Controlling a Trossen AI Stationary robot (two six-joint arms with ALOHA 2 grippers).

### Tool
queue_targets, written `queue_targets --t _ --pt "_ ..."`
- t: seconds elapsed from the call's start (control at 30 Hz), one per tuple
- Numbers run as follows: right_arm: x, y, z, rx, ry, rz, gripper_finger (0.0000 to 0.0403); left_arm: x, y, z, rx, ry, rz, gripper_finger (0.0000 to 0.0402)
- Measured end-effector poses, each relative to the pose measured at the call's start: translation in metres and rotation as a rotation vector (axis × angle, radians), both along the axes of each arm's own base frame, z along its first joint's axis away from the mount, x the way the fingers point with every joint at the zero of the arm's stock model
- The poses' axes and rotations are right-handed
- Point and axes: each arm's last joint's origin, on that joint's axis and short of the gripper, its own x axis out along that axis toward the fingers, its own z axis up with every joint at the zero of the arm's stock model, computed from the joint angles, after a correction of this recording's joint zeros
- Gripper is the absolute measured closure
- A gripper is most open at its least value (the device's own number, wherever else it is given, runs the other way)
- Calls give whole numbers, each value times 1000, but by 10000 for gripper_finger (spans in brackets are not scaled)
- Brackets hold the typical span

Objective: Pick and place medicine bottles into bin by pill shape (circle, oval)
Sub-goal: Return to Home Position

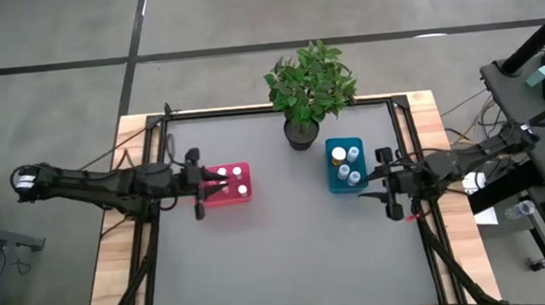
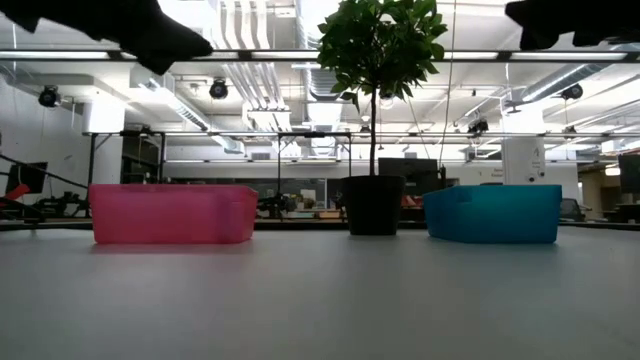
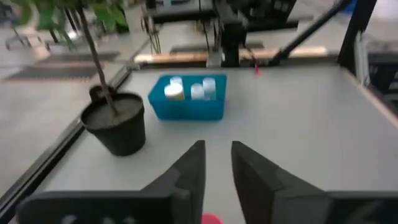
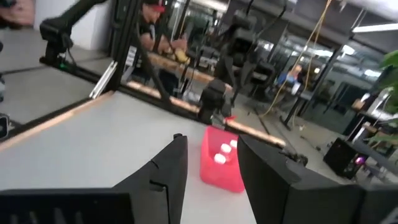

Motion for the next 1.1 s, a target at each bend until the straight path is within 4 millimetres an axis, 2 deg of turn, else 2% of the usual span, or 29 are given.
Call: queue_targets --t 0.23,0.43,0.5,0.67,0.9,1.1 --pt "-23 -8 -5 4 -139 -7 280 -26 2 -16 -2 -159 -5 391" --pt "-38 -13 -8 -14 -182 -13 282 -40 4 -37 -1 -225 2 400" --pt "-36 -12 -14 -34 -138 -18 285 -45 5 -44 0 -254 4 400" --pt "-34 -13 -13 -71 -147 -31 298 -57 6 -60 17 -341 10 400" --pt "-26 -16 -37 -125 -58 -127 323 -64 7 -85 74 -401 32 400" --pt "-20 -24 -57 -131 -16 -278 340 -67 8 -86 84 -400 35 400"
